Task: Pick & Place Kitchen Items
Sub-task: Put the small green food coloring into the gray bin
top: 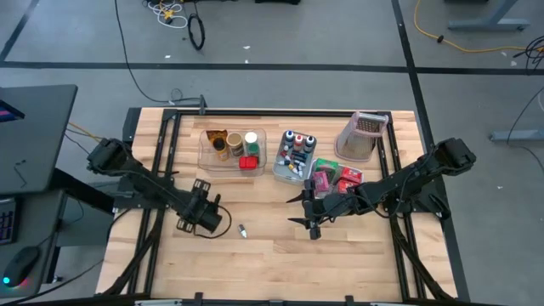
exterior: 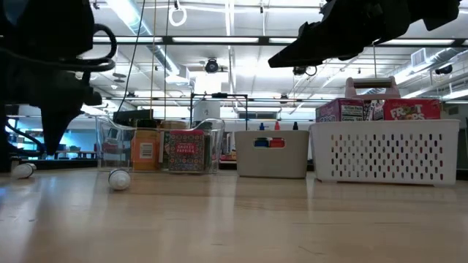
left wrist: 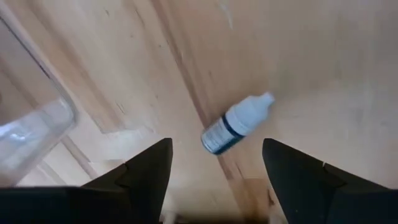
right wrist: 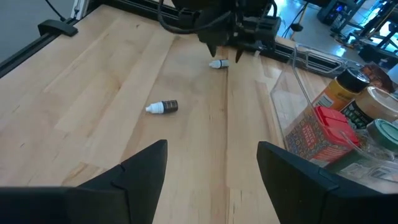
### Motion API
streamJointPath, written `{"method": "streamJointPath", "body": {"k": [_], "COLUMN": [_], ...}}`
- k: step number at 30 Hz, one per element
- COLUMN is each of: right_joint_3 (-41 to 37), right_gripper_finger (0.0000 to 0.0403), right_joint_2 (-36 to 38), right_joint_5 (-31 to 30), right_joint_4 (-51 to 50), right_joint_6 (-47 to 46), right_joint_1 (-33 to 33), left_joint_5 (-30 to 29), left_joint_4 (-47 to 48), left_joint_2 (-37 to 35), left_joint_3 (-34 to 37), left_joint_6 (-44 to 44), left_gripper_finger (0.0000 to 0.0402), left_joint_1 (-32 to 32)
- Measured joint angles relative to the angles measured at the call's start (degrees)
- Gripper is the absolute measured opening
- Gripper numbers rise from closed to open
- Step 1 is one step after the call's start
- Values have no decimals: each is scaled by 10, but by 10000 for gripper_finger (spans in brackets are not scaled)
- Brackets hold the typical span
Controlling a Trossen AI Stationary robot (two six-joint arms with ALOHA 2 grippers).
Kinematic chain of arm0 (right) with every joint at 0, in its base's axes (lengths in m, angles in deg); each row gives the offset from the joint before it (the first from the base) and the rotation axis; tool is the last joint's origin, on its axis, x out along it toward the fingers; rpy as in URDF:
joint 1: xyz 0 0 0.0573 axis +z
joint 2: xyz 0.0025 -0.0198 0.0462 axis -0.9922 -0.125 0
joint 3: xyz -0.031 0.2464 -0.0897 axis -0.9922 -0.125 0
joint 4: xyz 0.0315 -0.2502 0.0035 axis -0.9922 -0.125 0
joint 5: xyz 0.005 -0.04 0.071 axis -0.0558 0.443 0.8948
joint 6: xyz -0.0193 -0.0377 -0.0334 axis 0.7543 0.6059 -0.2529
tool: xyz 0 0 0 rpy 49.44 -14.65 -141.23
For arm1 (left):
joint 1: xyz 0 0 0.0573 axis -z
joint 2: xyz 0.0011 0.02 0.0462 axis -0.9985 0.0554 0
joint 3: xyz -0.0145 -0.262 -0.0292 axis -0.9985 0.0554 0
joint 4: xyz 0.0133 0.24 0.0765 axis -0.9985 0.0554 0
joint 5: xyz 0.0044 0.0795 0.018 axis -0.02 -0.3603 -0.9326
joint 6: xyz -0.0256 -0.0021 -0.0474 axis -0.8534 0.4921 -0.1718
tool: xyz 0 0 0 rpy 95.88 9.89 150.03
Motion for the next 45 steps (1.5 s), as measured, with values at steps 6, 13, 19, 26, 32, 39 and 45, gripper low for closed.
{"method": "streamJointPath", "body": {"k": [6, 13, 19, 26, 32, 39, 45], "right_joint_3": [0, 0, 0, 0, 0, 0, 0], "right_gripper_finger": [261, 261, 261, 261, 261, 261, 261], "right_joint_2": [0, 0, 0, 0, 0, 0, 0], "right_joint_5": [0, 0, 0, 0, 0, 0, 0], "right_joint_4": [0, 2, -13, -98, -119, -100, -107], "right_joint_6": [0, 0, 0, 0, -1, -2, -3], "right_joint_1": [0, 0, 0, 0, 0, 0, 0], "left_joint_5": [2, 42, 54, 53, 16, -44, -167], "left_joint_4": [-37, -46, -53, -72, -83, -127, -174], "left_joint_2": [0, 16, 33, 38, 40, 38, 38], "left_joint_3": [34, 32, 29, 24, 0, -52, -124], "left_joint_6": [9, 33, 36, -17, -100, -65, 1], "left_gripper_finger": [256, 232, 156, 81, 88, 87, 93], "left_joint_1": [0, 0, -1, -6, -7, -20, -73]}}
